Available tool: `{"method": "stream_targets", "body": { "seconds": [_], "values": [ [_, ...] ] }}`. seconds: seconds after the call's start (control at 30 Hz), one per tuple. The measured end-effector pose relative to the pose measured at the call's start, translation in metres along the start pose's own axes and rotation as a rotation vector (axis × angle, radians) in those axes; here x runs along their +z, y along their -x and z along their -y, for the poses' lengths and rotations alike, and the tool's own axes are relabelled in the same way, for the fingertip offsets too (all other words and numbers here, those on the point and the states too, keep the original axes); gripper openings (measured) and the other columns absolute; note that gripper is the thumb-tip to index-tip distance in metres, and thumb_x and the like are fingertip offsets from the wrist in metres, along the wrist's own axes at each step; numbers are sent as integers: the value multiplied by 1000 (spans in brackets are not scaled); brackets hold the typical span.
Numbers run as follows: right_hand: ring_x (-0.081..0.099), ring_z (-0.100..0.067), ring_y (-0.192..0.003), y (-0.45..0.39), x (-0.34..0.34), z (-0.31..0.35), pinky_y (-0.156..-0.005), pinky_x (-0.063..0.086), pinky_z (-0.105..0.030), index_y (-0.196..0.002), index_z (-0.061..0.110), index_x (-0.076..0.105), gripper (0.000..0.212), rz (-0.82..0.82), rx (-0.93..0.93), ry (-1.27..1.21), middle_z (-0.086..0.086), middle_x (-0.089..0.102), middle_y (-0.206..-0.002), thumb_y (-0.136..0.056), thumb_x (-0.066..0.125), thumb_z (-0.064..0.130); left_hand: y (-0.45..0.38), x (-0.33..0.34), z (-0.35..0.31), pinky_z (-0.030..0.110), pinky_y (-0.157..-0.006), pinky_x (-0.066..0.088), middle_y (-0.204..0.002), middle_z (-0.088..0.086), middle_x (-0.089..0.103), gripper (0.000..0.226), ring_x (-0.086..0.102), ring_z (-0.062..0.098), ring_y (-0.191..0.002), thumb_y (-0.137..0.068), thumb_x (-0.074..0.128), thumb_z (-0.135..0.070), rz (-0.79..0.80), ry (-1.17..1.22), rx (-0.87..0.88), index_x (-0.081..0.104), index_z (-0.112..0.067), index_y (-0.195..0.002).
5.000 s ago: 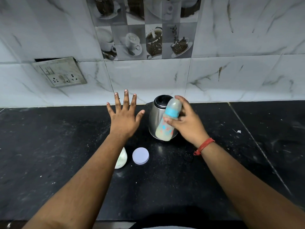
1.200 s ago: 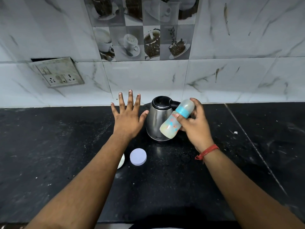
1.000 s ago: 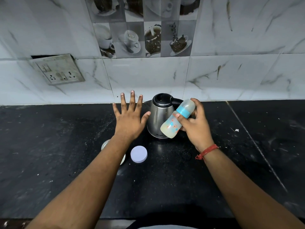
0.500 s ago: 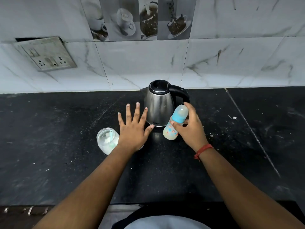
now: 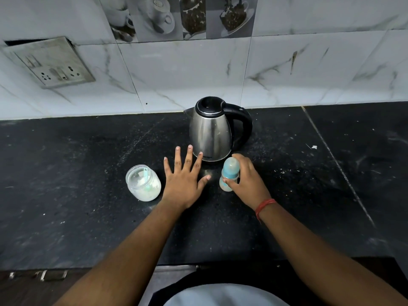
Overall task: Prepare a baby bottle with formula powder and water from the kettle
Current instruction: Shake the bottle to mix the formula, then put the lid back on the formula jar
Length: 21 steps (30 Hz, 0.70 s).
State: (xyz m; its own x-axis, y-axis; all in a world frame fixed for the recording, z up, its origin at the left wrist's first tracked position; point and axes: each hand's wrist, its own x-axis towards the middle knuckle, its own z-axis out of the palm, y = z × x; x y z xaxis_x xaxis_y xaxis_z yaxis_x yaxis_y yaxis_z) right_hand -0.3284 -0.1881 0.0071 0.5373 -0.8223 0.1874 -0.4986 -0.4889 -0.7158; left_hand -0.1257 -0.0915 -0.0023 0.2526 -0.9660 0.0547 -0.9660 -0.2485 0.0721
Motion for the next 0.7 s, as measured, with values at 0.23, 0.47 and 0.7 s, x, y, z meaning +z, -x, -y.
{"method": "stream_targets", "body": {
  "seconds": [0.23, 0.47, 0.7],
  "values": [
    [33, 12, -119, 2, 0, -6, -96, 22, 7, -154, 28, 28, 97, 63, 31, -39, 2, 41, -146, -77, 86, 23, -4, -3, 3, 70, -123, -3, -174, 4, -16, 78, -25, 36, -157, -99, 6, -71, 7, 7, -17, -3, -30, -165],
    [32, -12, -146, -2, -11, 11, -118, 30, -26, -157, 22, 25, 89, -83, -93, 6, -2, 32, -158, -86, 73, 46, -9, -13, 12, 67, -124, -6, -174, 4, -17, 81, -25, 36, -157, -97, 3, -73, -17, 49, -59, -2, -30, -166],
    [30, -18, -150, -23, -2, 57, -121, 33, -40, -158, 16, 29, 75, -78, -294, 123, -5, 32, -162, -96, 61, 45, -15, -40, 30, 67, -125, -4, -174, 7, -15, 82, -22, 38, -158, -98, 6, -72, -85, 71, -123, -1, -27, -166]
  ]
}}
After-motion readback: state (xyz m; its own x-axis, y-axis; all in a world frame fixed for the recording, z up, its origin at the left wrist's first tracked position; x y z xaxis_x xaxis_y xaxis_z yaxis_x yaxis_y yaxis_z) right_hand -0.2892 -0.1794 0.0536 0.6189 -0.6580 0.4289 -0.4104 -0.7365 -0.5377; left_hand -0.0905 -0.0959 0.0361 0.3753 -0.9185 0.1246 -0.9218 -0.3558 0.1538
